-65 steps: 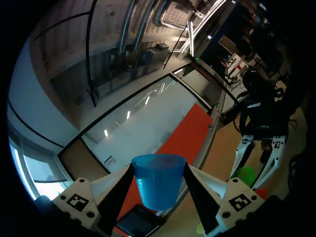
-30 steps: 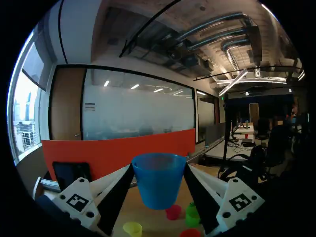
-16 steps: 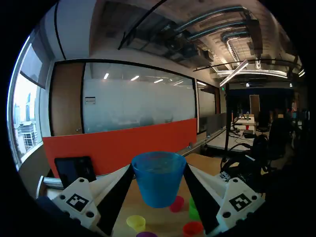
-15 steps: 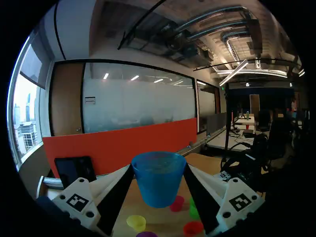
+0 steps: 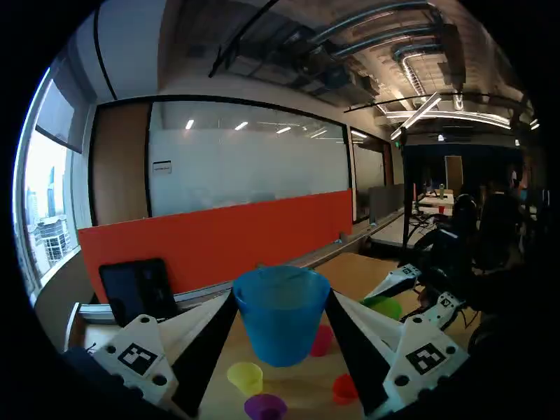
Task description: Pour water
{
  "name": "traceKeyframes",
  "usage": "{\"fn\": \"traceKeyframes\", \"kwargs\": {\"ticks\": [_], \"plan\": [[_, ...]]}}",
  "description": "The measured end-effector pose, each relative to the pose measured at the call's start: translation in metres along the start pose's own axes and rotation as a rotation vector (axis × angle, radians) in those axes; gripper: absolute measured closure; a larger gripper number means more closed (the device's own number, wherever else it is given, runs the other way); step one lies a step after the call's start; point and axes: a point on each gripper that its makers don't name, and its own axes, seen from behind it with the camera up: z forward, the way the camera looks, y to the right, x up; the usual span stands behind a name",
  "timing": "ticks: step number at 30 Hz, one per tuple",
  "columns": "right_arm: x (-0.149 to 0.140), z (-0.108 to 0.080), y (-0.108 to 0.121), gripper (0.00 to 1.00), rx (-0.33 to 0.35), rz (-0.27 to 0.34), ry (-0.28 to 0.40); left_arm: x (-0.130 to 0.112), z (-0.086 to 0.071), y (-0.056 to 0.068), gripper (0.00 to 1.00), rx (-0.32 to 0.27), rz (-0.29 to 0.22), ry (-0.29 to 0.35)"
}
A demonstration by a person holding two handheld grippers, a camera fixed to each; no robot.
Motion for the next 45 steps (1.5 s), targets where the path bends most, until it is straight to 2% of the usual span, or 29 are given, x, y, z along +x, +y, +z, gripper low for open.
{"fn": "traceKeyframes", "kwargs": {"ticks": [15, 27, 33, 45], "plan": [[-0.004, -0.038, 0.039, 0.08, -0.093, -0.001, -0.042, -0.049, -0.008, 0.003, 0.12, -0.008, -0.004, -0.048], [-0.002, -0.060, 0.056, 0.08, -0.135, -0.004, -0.054, -0.077, -0.012, 0.010, 0.12, -0.027, 0.005, -0.078], [-0.005, -0.064, 0.056, 0.08, -0.126, -0.006, -0.079, -0.090, -0.013, 0.014, 0.12, -0.038, 0.008, -0.102], [-0.032, -0.066, 0.053, 0.08, -0.084, -0.003, -0.193, -0.132, -0.016, 0.025, 0.12, -0.067, 0.033, -0.177]]}}
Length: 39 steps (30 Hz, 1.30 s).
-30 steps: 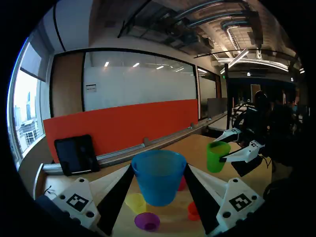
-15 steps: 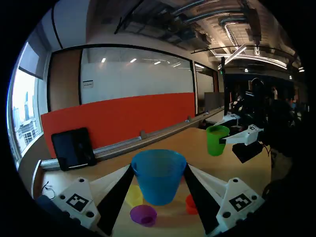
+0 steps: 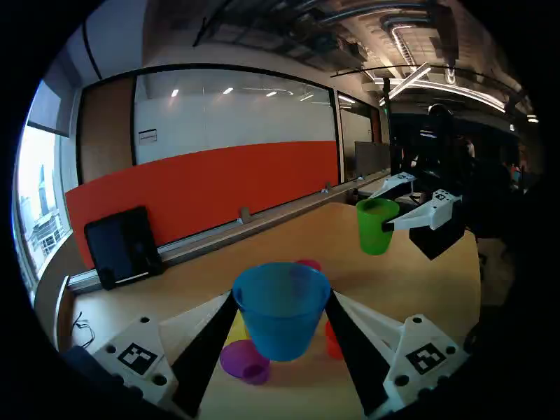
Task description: Pour water
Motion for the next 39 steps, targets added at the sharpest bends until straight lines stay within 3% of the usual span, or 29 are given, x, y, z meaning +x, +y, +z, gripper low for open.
{"fn": "traceKeyframes", "kwargs": {"ticks": [15, 39], "plan": [[-0.033, 0.009, -0.004, 0.08, 0.036, -0.008, -0.109, -0.047, 0.011, 0.026, 0.12, -0.066, 0.017, -0.090], [-0.069, 0.019, -0.002, 0.08, 0.051, 0.002, -0.212, -0.121, 0.024, 0.043, 0.12, -0.145, 0.013, -0.266]]}}
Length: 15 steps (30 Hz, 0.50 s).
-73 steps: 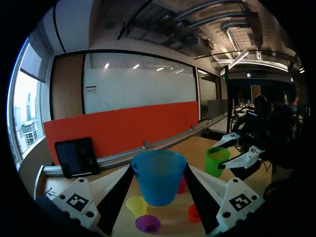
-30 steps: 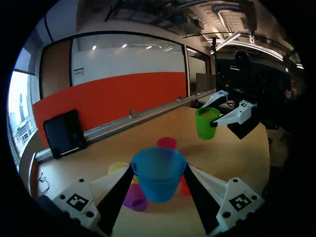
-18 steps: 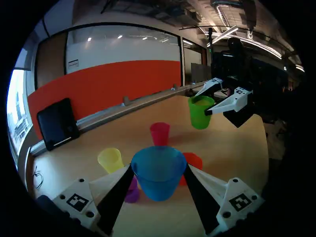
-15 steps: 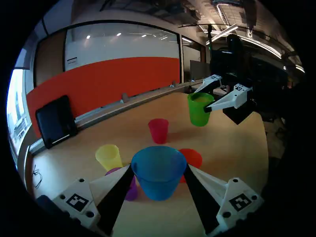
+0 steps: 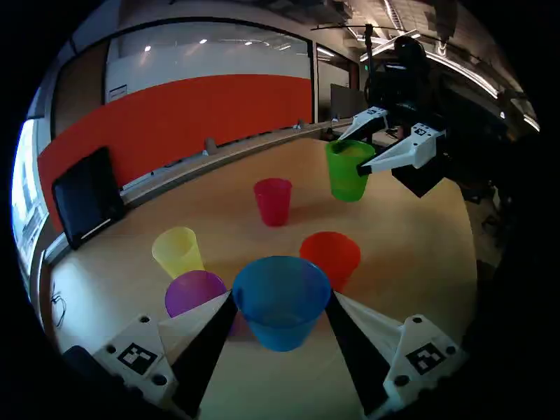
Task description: Pour water
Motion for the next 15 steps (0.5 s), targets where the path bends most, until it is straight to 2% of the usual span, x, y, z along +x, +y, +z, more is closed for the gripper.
{"fn": "traceKeyframes", "kwargs": {"ticks": [9, 15], "plan": [[-0.013, 0.006, 0.004, 0.08, 0.000, 0.005, -0.038, -0.018, 0.008, 0.004, 0.12, -0.020, 0.019, -0.051], [-0.021, 0.010, 0.004, 0.08, 0.007, 0.001, -0.061, -0.025, 0.014, 0.005, 0.12, -0.028, 0.014, -0.072]]}}
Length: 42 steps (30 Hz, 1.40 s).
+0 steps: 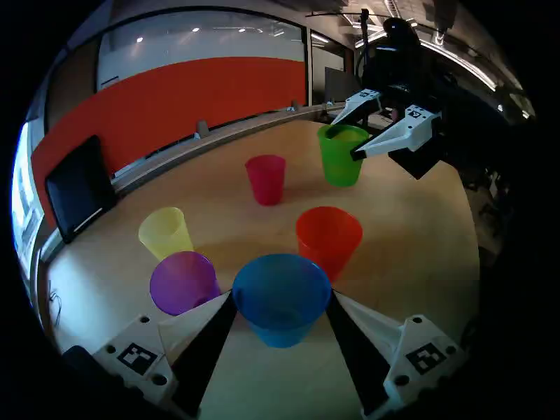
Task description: Pour water
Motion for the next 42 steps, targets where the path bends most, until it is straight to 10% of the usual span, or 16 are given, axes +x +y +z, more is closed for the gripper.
{"fn": "traceKeyframes", "kwargs": {"ticks": [42], "plan": [[-0.042, 0.031, -0.008, 0.08, 0.009, 0.022, -0.061, -0.046, -0.007, -0.004, 0.03, 0.004, -0.024, -0.118]]}}
